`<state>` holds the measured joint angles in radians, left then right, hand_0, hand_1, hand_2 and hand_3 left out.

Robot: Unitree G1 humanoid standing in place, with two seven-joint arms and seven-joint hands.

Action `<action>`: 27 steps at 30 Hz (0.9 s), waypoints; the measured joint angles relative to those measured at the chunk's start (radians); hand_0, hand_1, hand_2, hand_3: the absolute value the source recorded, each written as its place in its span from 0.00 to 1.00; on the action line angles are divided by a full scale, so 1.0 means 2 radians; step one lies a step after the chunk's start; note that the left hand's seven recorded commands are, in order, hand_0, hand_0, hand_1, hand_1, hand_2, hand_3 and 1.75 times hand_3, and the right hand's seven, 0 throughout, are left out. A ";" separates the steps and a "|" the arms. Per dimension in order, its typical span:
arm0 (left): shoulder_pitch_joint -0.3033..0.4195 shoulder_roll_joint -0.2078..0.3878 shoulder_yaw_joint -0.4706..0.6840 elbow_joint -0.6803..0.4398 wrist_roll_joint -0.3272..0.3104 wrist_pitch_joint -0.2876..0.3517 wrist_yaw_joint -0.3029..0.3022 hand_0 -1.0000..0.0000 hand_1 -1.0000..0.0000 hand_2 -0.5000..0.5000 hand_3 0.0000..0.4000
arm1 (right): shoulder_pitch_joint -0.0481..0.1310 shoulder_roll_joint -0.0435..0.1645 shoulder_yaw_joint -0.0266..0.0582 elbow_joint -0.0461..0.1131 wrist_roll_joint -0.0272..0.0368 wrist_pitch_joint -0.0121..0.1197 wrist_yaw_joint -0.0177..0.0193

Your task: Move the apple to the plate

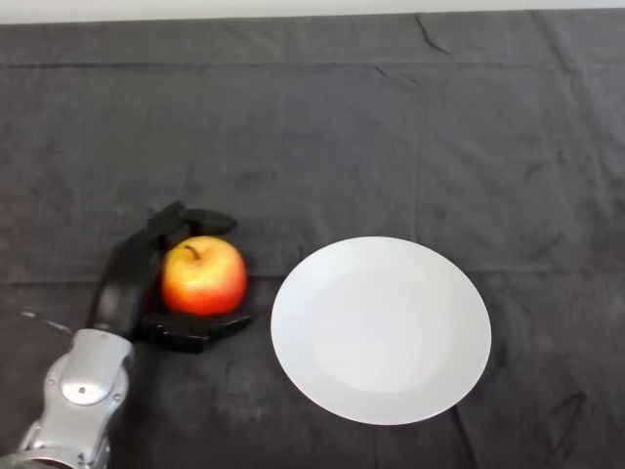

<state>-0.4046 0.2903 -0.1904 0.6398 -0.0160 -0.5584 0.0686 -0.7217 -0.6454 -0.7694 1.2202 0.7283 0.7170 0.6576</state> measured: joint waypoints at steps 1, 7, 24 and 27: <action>0.001 0.000 -0.001 -0.006 0.000 -0.003 0.004 0.00 0.00 0.50 1.00 | 0.000 0.000 0.0000 0.000 0.0000 0.000 0.0000; 0.007 -0.001 -0.034 -0.014 0.007 -0.029 0.029 0.00 0.00 0.50 1.00 | 0.000 0.000 0.0000 0.000 0.0000 0.000 -0.0001; 0.021 -0.010 -0.153 -0.022 0.023 -0.038 0.077 0.00 0.00 0.50 1.00 | 0.000 0.000 0.0001 0.000 0.0000 0.000 -0.0003; 0.021 -0.013 -0.177 -0.022 0.024 -0.038 0.083 0.00 0.00 0.50 1.00 | 0.000 0.000 0.0000 0.000 0.0000 0.000 -0.0003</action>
<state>-0.3636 0.2636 -0.5453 0.5950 0.0315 -0.6336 0.2348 -0.7217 -0.6454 -0.7693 1.2202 0.7284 0.7170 0.6570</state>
